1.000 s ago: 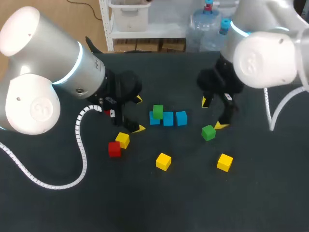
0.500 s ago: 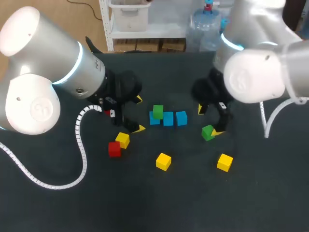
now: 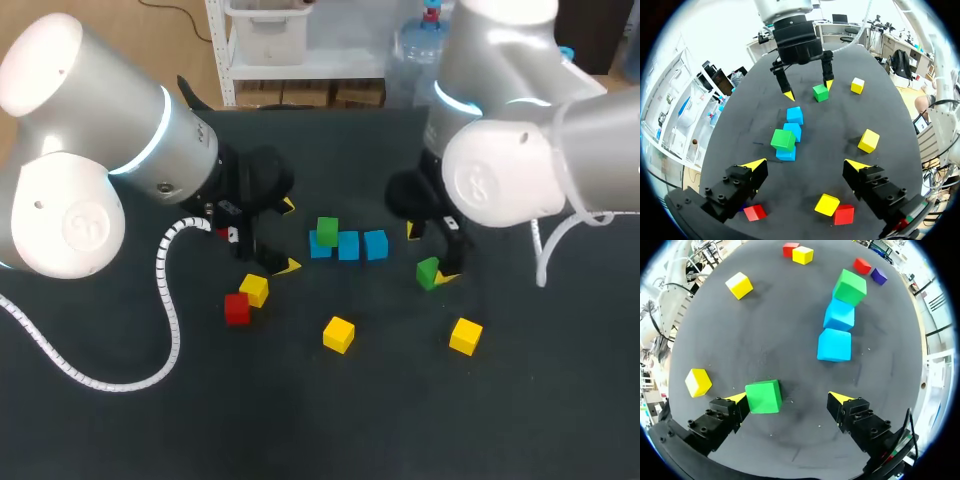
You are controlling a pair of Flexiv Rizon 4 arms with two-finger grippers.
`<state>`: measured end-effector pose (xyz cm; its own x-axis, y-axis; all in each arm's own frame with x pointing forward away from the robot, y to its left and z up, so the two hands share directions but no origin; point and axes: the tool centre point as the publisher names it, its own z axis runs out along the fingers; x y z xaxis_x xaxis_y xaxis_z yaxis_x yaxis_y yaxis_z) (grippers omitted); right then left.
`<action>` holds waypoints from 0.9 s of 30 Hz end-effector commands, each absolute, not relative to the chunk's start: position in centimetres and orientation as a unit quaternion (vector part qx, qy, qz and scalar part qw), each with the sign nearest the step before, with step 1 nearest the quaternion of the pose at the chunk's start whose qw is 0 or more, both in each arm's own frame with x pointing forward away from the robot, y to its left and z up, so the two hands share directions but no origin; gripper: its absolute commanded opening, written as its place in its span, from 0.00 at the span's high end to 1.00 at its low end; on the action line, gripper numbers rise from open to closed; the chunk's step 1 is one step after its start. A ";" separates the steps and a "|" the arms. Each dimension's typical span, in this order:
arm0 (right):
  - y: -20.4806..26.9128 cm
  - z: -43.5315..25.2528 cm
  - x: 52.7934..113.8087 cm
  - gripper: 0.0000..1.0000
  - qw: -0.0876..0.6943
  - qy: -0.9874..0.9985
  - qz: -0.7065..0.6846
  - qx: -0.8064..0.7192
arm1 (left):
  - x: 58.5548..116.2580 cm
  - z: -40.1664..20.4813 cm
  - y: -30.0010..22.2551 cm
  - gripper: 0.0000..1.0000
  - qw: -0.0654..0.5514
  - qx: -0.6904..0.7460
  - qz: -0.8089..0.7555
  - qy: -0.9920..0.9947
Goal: Place the blue cubes, place green cubes on the blue cubes, place the yellow cubes on the green cubes, then place the red cubes on the yellow cubes, and place purple cube on the red cubes.
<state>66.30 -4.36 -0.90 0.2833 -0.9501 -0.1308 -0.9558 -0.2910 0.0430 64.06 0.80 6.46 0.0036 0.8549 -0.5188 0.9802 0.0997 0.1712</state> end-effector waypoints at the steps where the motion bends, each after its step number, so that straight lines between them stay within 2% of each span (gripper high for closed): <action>1: -4.4 -1.1 66.2 0.00 0.019 0.595 0.065 -0.801 | 64.1 6.4 1.0 0.00 0.260 0.661 -0.124 0.693; 2: -4.5 -1.0 66.1 0.05 0.019 0.596 0.065 -0.800 | 64.1 6.4 1.0 0.00 0.260 0.661 -0.124 0.693; 3: -4.5 -1.0 66.0 0.41 0.018 0.597 0.065 -0.800 | 64.1 6.4 1.0 0.00 0.260 0.661 -0.124 0.693; 4: -4.6 -1.0 65.9 0.56 0.017 0.597 0.065 -0.799 | 64.1 6.4 1.0 0.00 0.260 0.661 -0.124 0.693; 6: -4.7 -1.0 65.7 0.69 0.017 0.598 0.065 -0.798 | 64.1 6.4 1.0 0.00 0.260 0.661 -0.124 0.693; 9: -4.8 -0.9 65.4 1.00 0.015 0.601 0.062 -0.797 | 64.1 6.4 1.0 0.00 0.260 0.661 -0.124 0.693; 17: -3.9 0.1 64.9 1.00 0.008 0.624 0.052 -0.780 | 64.1 6.4 1.0 0.00 0.260 0.661 -0.124 0.693; 27: -1.5 4.6 65.3 1.00 0.050 0.658 0.029 -0.751 | 64.1 6.4 1.0 0.00 0.260 0.661 -0.124 0.693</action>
